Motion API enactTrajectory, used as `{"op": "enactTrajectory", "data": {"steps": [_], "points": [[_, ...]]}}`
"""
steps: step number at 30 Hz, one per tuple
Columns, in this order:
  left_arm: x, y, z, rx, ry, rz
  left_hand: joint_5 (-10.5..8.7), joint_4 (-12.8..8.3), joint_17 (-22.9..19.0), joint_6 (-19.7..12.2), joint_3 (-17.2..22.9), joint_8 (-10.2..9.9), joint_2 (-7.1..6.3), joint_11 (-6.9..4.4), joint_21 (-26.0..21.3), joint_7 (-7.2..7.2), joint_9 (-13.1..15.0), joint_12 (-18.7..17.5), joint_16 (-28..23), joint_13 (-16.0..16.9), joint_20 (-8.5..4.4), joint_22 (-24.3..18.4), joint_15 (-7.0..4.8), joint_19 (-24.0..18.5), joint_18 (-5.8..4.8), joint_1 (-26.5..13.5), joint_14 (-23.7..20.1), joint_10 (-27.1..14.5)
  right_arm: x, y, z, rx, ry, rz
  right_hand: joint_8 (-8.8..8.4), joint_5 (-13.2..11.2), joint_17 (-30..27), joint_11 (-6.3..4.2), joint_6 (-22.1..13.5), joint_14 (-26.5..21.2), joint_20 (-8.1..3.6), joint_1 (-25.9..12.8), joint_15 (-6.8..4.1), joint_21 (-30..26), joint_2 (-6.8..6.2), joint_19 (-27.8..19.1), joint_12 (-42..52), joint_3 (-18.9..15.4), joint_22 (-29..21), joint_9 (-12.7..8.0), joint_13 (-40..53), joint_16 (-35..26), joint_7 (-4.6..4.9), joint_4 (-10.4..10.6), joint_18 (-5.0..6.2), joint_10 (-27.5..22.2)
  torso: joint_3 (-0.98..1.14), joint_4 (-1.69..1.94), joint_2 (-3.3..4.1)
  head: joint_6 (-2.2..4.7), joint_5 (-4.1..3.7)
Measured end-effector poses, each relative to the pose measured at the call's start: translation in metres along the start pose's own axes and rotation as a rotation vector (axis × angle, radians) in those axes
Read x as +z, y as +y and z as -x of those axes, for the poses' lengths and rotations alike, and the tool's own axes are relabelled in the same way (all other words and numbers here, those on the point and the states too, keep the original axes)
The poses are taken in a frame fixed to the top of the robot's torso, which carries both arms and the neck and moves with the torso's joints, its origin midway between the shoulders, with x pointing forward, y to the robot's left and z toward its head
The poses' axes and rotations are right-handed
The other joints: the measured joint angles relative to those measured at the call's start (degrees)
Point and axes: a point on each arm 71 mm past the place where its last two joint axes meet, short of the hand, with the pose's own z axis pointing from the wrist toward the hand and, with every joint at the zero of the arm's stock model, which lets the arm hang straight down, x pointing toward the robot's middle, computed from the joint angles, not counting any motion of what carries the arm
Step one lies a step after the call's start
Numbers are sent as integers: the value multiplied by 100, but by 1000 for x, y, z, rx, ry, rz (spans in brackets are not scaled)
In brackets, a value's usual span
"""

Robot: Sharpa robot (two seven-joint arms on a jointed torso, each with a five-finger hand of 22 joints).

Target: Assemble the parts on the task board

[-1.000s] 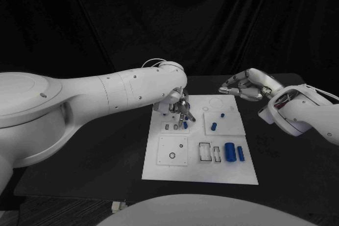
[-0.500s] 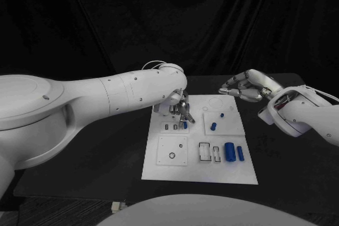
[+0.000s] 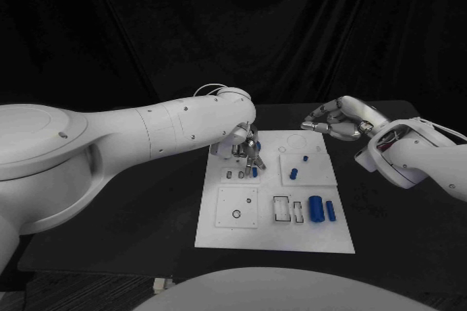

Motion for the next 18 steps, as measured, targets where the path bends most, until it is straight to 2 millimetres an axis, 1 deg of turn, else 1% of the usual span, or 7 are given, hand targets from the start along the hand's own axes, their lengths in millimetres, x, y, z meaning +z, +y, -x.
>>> {"op": "enactTrajectory", "data": {"steps": [4, 15, 16, 18], "points": [[0, -1, 0, 1, 0, -1, 55, -117, 0, 21, 117, -27, -54, 0, -20, -20, 20, 2, 0, -2, 0, 0, 0, 0, 0, 118, 0, 0, 0, 0, 0, 0, 1, 0, 0, 0, 0, 0, 0, -20, 0, 0, 20, 0, 0, 0, 0, -16, 1, 0, 0, 0, 0, -16, 0, 0, 0, 0, 0, 0, 3], [1, 0, 0, -2, 0, 0, 55, -133, 0, 20, 132, -26, -46, -10, -23, -20, 20, 7, 0, -5, 0, 0, 0, 0, 0, 138, 0, -10, 0, 0, 0, -1, 0, 0, 0, 0, 0, 0, 0, -20, 0, 0, 20, 0, 0, 0, 0, -16, 4, 0, -1, 0, 0, -16, 0, 0, 1, 0, -1, 0, 8], [1, 0, 0, -2, 0, 0, 59, -139, 0, 22, 139, -26, -48, -16, -23, -22, 20, 8, 0, -5, -2, 0, 0, 2, 0, 141, 0, -16, 0, 0, 0, -1, 0, 0, 0, 0, 0, 0, 0, -20, 0, 24, 20, -6, 15, 0, 0, -16, 4, 0, -1, 0, 0, -16, 0, 0, 1, -1, -1, 0, 10], [1, 0, 0, -3, 1, -1, 101, -214, 0, 51, 215, -26, -85, -17, -23, -50, 31, 8, 0, -5, -23, 0, 1, 23, 0, 222, 0, -17, 0, 0, 0, -1, 0, 0, 0, 0, 0, 0, 0, -20, 0, 84, 20, -45, 6, 0, 0, -16, 4, 0, -1, 0, 0, -16, 0, 0, 1, -1, -1, 0, 11]]}}
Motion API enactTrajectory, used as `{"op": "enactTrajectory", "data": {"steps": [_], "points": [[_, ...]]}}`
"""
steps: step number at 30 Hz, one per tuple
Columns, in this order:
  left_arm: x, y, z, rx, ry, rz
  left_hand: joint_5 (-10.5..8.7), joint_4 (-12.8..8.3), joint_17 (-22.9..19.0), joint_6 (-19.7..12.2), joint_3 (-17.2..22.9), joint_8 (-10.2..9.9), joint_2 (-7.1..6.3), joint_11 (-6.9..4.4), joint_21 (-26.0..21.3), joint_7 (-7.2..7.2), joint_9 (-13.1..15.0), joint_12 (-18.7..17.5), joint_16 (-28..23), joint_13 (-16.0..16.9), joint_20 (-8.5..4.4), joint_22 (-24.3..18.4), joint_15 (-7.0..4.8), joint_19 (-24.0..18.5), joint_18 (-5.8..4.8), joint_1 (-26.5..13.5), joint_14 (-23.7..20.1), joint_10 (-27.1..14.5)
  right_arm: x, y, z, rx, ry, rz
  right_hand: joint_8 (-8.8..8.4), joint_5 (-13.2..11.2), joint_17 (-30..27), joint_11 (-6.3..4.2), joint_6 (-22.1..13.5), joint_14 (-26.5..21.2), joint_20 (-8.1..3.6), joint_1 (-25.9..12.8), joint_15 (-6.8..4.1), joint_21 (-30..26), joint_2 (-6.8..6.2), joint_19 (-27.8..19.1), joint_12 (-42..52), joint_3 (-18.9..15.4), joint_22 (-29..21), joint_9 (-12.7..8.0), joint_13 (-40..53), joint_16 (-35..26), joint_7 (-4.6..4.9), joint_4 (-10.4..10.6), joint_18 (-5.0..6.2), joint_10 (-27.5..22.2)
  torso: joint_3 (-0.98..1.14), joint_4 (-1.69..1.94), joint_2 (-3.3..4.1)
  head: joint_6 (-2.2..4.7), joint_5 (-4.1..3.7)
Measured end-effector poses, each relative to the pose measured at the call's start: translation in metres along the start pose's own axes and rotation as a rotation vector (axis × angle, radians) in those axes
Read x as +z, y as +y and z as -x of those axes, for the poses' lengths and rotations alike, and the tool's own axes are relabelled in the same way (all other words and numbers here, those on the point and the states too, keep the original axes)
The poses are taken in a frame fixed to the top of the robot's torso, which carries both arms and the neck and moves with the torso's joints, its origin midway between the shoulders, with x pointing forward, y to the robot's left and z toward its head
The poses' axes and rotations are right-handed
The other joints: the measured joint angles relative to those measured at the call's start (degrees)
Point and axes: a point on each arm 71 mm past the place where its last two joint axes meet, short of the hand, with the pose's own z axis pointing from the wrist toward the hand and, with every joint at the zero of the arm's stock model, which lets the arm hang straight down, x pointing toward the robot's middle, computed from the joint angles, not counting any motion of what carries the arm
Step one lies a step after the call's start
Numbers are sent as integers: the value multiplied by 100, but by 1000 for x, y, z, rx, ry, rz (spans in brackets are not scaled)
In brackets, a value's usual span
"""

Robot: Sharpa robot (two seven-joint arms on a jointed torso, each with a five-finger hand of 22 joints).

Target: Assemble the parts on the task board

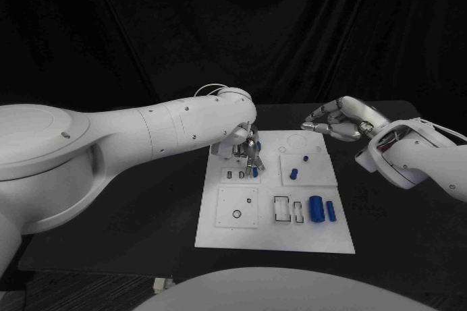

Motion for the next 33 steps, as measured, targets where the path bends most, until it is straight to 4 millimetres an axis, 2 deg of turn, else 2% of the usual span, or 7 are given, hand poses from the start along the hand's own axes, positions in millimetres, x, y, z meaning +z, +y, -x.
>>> {"op": "enactTrajectory", "data": {"steps": [15, 18, 26, 33], "points": [[3, 1, -2, -4, 6, 0, 0, -85, 0, 21, 85, 0, -3, -21, 0, -21, 22, 16, 0, 5, -22, 4, -32, -22, 0, 68, -9, 19, 0, 0, -1, 0, 1, 0, 24, 0, 0, 0, 0, 0, 0, 14, 0, -1, -14, 0, 0, 0, -1, 0, -1, 0, 0, 0, 0, 0, -1, 0, 0, 0, 18], [3, 1, -2, -4, 6, 0, 57, -124, 0, 21, 124, 0, -27, -21, 0, -21, 34, 16, 0, 4, -22, 4, -41, -22, 0, 92, 0, 19, 0, 0, -1, 0, 1, 0, 24, 0, 0, 0, 0, 0, 0, 14, 0, -1, -14, 0, 0, 0, -1, 0, -1, 0, 0, 0, 0, 0, 0, 0, -1, 0, 18], [4, 1, -3, -5, 8, -2, 526, -314, 0, 20, 410, -62, -96, -40, -22, -20, 73, 16, 0, 0, -52, 4, -41, -12, 0, 202, 1, 0, 0, 0, -1, 0, 1, 0, 24, 0, 0, 0, 0, 0, 0, 39, 0, -23, 7, 0, 0, 0, -2, 0, -1, 0, 0, 0, 0, 0, 0, -1, -3, 0, 8], [4, 4, -2, -11, 6, -2, 670, -458, 0, 19, 633, -112, -158, -40, -22, 1, 98, 16, 0, 0, -63, 3, -41, -23, 0, 278, 1, -1, 0, -1, -1, 0, 1, -1, 24, 28, 0, 0, 20, 0, 0, 62, 0, -23, -17, 0, 0, 0, -2, 0, -2, 0, 20, 0, 0, 0, 0, -1, -3, 0, 15]]}}
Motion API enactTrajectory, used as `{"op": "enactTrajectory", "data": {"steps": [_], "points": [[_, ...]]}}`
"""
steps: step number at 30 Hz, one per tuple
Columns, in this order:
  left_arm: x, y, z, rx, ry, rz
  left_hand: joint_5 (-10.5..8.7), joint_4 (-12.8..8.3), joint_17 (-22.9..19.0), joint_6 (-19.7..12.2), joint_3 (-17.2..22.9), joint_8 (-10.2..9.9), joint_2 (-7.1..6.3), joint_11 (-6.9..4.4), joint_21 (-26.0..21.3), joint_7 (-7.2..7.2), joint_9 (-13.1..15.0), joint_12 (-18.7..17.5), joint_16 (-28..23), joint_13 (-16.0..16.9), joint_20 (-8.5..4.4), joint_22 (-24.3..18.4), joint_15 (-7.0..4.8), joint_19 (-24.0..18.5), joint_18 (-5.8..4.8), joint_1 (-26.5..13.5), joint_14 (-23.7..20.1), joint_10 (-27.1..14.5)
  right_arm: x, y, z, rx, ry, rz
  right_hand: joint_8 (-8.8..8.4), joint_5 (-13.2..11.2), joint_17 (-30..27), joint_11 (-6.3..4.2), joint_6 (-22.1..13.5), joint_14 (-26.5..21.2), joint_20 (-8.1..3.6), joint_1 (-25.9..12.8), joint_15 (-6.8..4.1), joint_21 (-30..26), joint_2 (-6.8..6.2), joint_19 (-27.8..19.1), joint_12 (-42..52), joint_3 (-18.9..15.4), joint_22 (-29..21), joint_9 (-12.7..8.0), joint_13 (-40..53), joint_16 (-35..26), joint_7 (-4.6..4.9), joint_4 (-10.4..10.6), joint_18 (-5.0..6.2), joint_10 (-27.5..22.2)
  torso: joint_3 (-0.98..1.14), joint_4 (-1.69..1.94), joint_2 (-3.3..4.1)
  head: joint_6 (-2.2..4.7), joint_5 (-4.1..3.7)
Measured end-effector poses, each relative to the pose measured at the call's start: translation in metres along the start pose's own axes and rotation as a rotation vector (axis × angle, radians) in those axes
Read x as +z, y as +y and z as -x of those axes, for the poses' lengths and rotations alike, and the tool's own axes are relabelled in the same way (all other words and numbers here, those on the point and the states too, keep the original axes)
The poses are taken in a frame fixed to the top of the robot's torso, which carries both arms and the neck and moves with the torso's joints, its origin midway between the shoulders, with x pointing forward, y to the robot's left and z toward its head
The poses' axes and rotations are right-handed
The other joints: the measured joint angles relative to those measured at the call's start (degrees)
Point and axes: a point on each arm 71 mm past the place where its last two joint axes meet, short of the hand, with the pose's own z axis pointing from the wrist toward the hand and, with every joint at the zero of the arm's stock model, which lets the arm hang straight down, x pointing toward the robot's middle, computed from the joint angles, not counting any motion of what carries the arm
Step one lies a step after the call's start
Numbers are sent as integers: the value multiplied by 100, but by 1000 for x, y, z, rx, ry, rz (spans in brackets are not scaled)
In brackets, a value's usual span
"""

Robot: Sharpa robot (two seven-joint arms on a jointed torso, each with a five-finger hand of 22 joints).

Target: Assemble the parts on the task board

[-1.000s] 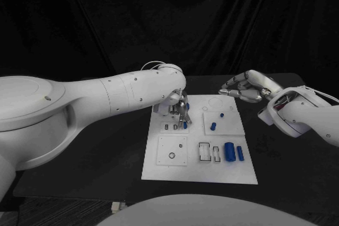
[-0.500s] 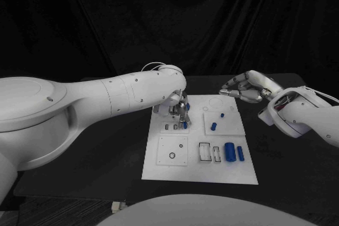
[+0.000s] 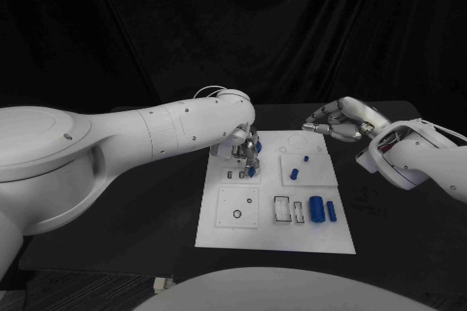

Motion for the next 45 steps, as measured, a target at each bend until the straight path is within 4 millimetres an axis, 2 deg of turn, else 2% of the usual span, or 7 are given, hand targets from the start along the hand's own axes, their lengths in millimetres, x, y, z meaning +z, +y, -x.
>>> {"op": "enactTrajectory", "data": {"steps": [7, 19, 25, 37, 41, 45], "points": [[-1, 9, 0, -14, -5, 3, 45, -149, 0, -2, 228, -1, -75, 1, 0, -23, 36, -1, 0, -1, 0, 0, 0, 0, 0, 75, 0, -1, 0, 0, -1, 1, 1, -1, 0, 0, 0, 0, 21, 0, 0, 22, 0, -24, 22, 0, 0, -14, 0, 0, 0, 0, -20, -14, 0, 0, 0, 1, 0, 0, 10], [-8, 24, -8, -29, -19, -3, 22, -126, 0, -1, 298, -2, -117, -12, -22, -22, 76, -1, 0, -1, 0, -1, -20, 0, 0, 89, -20, 14, -1, -4, -2, 0, 3, -9, 0, 0, 4, 0, 20, 0, 0, 22, 0, -47, 22, 0, 0, -16, -1, 0, -1, 0, -20, -16, 0, 0, 0, 3, 2, 0, 50], [-23, 31, -3, -37, -56, 1, -68, -185, 0, -1, 533, -2, -228, -33, -22, -21, 99, -5, 0, -12, 1, -1, -44, 0, 0, -57, -1, 36, -2, -6, -3, -1, 4, -14, 0, 0, 4, 0, 20, 0, 0, 42, 0, -68, 2, 0, 0, -16, -1, 0, -1, 0, -20, -16, 0, 0, 0, 3, -2, 0, 84], [-31, 46, -5, -63, -82, 25, -75, -187, 0, -9, 725, -64, -262, -43, -45, -10, 100, -5, 0, -11, 1, -2, -44, 0, -1, -209, -2, 46, -3, -8, -5, 1, 8, -20, 0, 0, 3, 0, 20, 0, 0, 66, 0, -74, 26, 0, 0, -16, -2, 0, -1, 0, -20, -16, 0, 0, 1, 3, -2, 0, 105], [-32, 46, -5, -70, -90, 31, -251, -130, 0, -9, 814, -104, -294, -44, -45, -10, 100, -5, 0, -11, 1, -2, -44, 0, 0, -330, -1, 46, -4, -9, -6, 2, 11, -22, 0, 0, 3, 0, 20, 0, 0, 66, 0, -74, 26, 0, 0, -16, -2, 0, -1, 0, -20, -16, 0, 0, 2, 3, -6, 0, 138], [-32, 47, -4, -78, -99, 36, -288, -100, -1, -9, 844, -105, -288, -44, -45, -10, 100, -5, 0, -11, 1, -2, -43, 0, 0, -392, -1, 46, -5, -10, -8, 3, 15, -25, 0, 0, 3, 0, 20, 0, 0, 65, 0, -74, 26, 0, 0, -16, -2, 0, -1, 0, -20, -16, 0, 0, 2, 6, -8, 0, 146]]}}
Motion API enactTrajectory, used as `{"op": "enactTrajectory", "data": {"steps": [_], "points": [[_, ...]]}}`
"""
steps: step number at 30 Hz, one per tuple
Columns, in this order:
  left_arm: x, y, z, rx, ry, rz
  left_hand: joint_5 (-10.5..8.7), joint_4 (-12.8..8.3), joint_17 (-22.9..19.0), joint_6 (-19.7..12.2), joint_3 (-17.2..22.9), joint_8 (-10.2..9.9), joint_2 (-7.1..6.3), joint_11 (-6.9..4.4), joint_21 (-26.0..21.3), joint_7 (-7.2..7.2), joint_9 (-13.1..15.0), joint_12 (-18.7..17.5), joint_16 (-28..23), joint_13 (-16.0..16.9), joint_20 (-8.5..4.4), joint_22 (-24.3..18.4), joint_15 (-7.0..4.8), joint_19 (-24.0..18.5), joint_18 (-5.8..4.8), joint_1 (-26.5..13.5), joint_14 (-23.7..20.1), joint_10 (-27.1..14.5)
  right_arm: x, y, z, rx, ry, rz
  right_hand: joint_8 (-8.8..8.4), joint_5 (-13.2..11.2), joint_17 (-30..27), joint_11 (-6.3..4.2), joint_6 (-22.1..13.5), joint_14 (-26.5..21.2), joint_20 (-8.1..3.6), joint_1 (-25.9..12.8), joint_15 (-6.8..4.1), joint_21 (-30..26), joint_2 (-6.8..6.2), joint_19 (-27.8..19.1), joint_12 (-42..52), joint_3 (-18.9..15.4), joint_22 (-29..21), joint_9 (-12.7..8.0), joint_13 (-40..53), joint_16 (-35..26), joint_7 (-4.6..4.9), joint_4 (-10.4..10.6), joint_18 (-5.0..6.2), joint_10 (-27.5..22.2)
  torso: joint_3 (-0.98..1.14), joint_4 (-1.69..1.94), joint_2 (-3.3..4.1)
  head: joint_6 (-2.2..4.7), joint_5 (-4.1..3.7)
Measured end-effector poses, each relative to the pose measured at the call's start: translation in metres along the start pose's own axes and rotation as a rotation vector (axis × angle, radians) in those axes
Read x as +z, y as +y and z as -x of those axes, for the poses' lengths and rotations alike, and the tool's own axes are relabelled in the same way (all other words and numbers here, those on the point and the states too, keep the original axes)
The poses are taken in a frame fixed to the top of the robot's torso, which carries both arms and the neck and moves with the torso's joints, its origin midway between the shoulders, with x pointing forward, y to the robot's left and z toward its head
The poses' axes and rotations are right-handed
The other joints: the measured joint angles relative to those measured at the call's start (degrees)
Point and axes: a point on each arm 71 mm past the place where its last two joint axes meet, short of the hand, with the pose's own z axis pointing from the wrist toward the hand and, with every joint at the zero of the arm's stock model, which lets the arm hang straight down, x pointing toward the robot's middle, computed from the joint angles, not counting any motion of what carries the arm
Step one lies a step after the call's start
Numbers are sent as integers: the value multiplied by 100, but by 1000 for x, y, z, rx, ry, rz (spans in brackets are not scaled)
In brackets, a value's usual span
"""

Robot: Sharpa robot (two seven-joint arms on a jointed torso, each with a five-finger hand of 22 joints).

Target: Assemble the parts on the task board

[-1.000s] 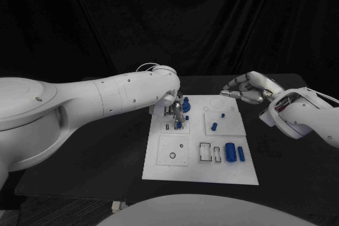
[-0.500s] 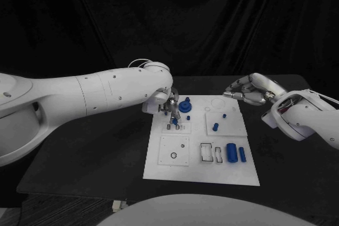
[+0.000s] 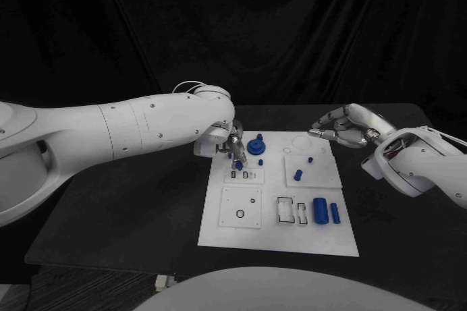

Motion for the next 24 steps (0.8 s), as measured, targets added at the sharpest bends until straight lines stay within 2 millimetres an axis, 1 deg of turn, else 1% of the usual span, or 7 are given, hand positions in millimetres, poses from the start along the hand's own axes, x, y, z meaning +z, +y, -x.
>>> {"op": "enactTrajectory", "data": {"steps": [6, 7, 11, 12, 13, 18, 24], "points": [[1, 1, -1, -14, -12, 4, 0, 24, 0, -21, 24, -28, -2, 1, -13, 21, 0, 0, 0, 0, 0, 0, 0, 0, 0, -13, 0, -3, -1, -2, -2, 2, 4, -4, 0, 0, 0, 0, 0, 0, 0, 0, 0, 0, 0, 0, 0, -16, 4, 0, 0, 0, 0, 16, 0, 0, 0, 1, -2, 0, 7], [1, 1, -1, -16, -13, 4, 0, 38, 0, -21, 38, -28, 18, 12, -22, 21, 0, 0, 0, 0, 0, 0, 0, 0, 0, -33, 0, -14, -1, -2, -2, 1, 4, -5, 0, 0, 0, 0, 0, 0, 0, 0, 0, 0, 0, 0, 0, -16, 5, 0, 0, 0, 0, 16, 0, 0, 0, 1, -2, 0, 7], [2, -1, -4, -20, -16, 1, -8, 58, 0, -43, 58, -28, -1, 21, -22, 1, 0, 0, 0, 0, 0, 0, 1, 0, 0, -65, 0, -25, -1, -2, -2, 2, 4, -6, 0, 0, -1, 0, 0, 0, 0, 0, 0, 0, 0, 0, 0, -16, 4, 0, 4, 0, 0, 16, 0, 0, 1, 1, -2, 0, 1], [2, -1, -5, -21, -17, 0, -23, 81, 0, -43, 79, -46, -14, 21, -22, 0, 0, 0, 0, 0, 0, -1, 1, 0, 0, -127, 0, -25, -2, -2, -2, 2, 5, -6, 0, 0, -1, 0, 0, 0, 0, 21, 0, 0, 9, 0, 0, -16, 4, 0, 4, 0, 0, 16, 0, 0, 2, 1, -2, 0, 1], [2, -2, -5, -21, -17, -2, -24, 91, 0, -43, 81, -52, -19, 21, -22, 0, 0, 0, 0, 0, 0, -1, 1, 0, 0, -132, 0, -25, -2, -2, -3, 2, 5, -6, 0, 0, -1, 0, 0, 0, 0, 39, 0, 0, -6, 0, 0, -16, 4, 0, 4, 0, 0, 16, -1, 0, 2, 1, -2, 0, 1], [2, -3, -7, -21, -17, -6, -76, 144, 0, -43, 92, -52, -12, 21, -44, -1, -1, 0, 0, 0, 0, -1, 1, 0, 1, -185, 0, -25, -2, -2, -3, 2, 6, -6, 0, 0, -1, 0, 0, 0, 0, 44, 0, -25, 0, 0, 0, -16, 4, 0, 4, 0, 0, 16, 0, 0, 2, 1, -2, 0, 19], [3, -4, -10, -21, -13, -7, -77, 159, 0, -43, 108, -52, -19, 21, -44, -1, -1, 0, 0, 0, 0, -1, 1, 0, 0, -192, 1, -25, -2, -3, -3, 3, 7, -6, 0, 0, -1, 0, 0, 0, 0, 45, 0, -25, 0, 0, 0, -16, 4, 0, 3, 0, 0, 16, 0, 0, 2, 1, -2, 0, 24]]}}
